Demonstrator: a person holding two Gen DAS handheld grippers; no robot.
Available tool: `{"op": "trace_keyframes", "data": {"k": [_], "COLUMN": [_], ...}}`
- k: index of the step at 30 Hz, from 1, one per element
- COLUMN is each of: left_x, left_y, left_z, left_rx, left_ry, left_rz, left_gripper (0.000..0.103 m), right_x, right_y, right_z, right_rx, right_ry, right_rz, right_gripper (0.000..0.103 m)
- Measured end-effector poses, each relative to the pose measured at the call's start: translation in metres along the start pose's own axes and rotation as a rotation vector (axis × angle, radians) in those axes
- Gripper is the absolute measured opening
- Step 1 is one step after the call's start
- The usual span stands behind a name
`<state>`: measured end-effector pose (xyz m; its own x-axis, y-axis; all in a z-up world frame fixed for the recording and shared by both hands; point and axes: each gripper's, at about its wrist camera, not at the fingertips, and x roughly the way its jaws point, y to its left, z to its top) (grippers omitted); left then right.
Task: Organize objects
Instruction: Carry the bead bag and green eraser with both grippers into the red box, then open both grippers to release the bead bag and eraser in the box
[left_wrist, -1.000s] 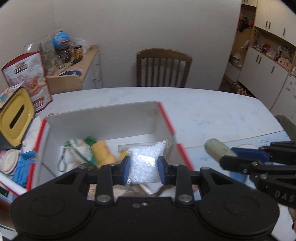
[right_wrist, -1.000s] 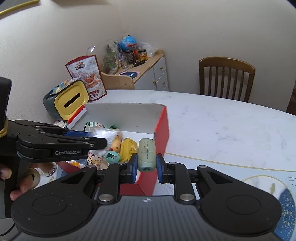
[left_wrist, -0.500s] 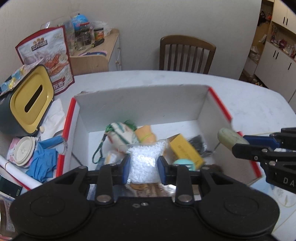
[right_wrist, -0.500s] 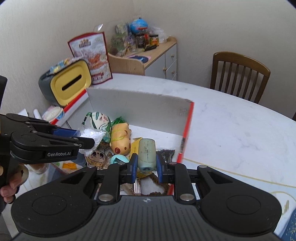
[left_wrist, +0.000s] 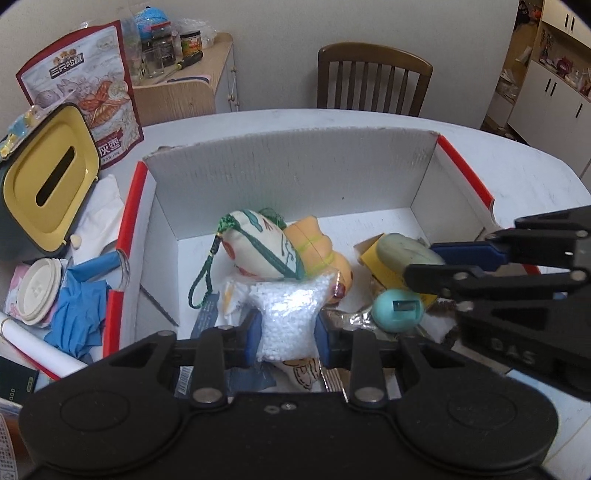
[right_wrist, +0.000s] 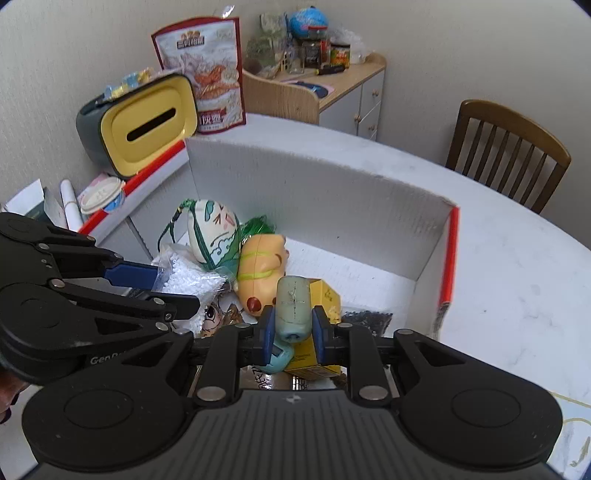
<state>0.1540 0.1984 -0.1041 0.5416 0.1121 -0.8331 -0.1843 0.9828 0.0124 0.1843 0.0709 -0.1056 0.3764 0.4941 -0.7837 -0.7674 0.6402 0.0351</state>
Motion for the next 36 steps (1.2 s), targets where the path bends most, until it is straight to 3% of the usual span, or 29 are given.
{"op": "trace_keyframes", "data": {"k": [15, 31, 32, 34, 35, 36], "left_x": [0.006, -0.022, -0.025, -0.03, -0.033, -0.037], "left_y": [-0.002, -0.005, -0.005, -0.006, -0.007, -0.007], "left_z": [0.0, -0.005, -0.006, -0.006, -0.007, -0.007], "left_rx": [0.001, -0.019, -0.02, -0.019, -0.019, -0.018], "left_ry": [0.02, -0.034, -0.04, -0.053, -0.061, -0.071], "left_rz": [-0.009, -0.042, -0.044, -0.043, -0.042, -0.039], "left_gripper": [0.033, 0.037, 0.039, 0.043, 0.053, 0.058], "right_x": [-0.002, -0.06, -0.064, -0.072, -0.076, -0.081], "right_y": [-0.005, -0.018, -0.018, -0.016, -0.015, -0.013], "right_z": [-0.006, -0.02, -0.021, -0.023, -0.024, -0.025], "right_rx": [0.022, 0.099, 0.099, 0.098, 0.095, 0.091], "right_ry": [0.025, -0.072, -0.078, -0.097, -0.111, -0.12], "right_rz": [0.018, 0.07, 0.071, 0.07, 0.072, 0.076], "right_gripper": [0.021, 0.032, 0.034, 0.047, 0.055, 0.056]}}
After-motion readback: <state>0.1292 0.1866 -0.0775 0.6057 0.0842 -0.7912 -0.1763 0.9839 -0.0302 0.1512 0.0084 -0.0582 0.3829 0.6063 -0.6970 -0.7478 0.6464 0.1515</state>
